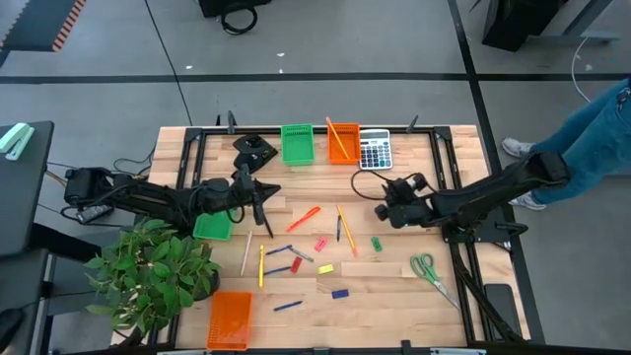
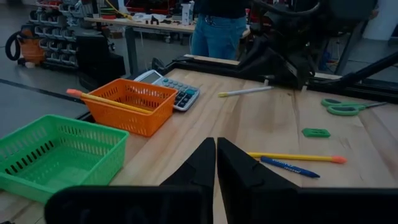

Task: Sort crayons/erasers/pens/pencils in bins
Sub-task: Put the white pencil into the top orange bin

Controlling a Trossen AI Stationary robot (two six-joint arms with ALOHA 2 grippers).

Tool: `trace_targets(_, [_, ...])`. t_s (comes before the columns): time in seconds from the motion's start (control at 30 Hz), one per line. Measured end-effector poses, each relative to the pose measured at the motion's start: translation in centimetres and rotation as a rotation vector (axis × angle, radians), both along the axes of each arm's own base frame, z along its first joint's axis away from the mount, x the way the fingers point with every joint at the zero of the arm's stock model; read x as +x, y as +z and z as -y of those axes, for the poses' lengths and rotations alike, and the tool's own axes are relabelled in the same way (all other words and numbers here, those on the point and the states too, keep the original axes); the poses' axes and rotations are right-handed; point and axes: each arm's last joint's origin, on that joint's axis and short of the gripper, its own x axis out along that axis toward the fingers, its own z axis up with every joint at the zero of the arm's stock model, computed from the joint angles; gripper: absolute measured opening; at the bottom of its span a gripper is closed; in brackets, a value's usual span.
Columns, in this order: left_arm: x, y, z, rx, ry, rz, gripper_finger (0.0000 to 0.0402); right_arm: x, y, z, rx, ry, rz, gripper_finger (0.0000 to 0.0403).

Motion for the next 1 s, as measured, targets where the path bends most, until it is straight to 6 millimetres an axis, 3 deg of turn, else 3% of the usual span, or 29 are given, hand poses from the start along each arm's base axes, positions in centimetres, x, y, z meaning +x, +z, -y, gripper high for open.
trace_targets(0.27, [0.0, -0.1, 0.0, 0.042, -0.006, -0.022, 0.0012, -4.1, -3.8, 0.6, 0.066, -0.060, 0.025, 0.0085])
trace_targets(0.73, [-0.2, 0.0, -1.2, 0.072, 0.050, -0.035, 0.0018, -6.3, -6.2, 0.9, 0.111, -0.052, -0.062, 0.0088])
trace_targets(1.0, [-0.2, -0.3, -0.8, 0.062, 0.029, -0.055, 0.0016, -6.9, -6.6, 1.1, 0.083, -0.078, -0.066, 0.0088])
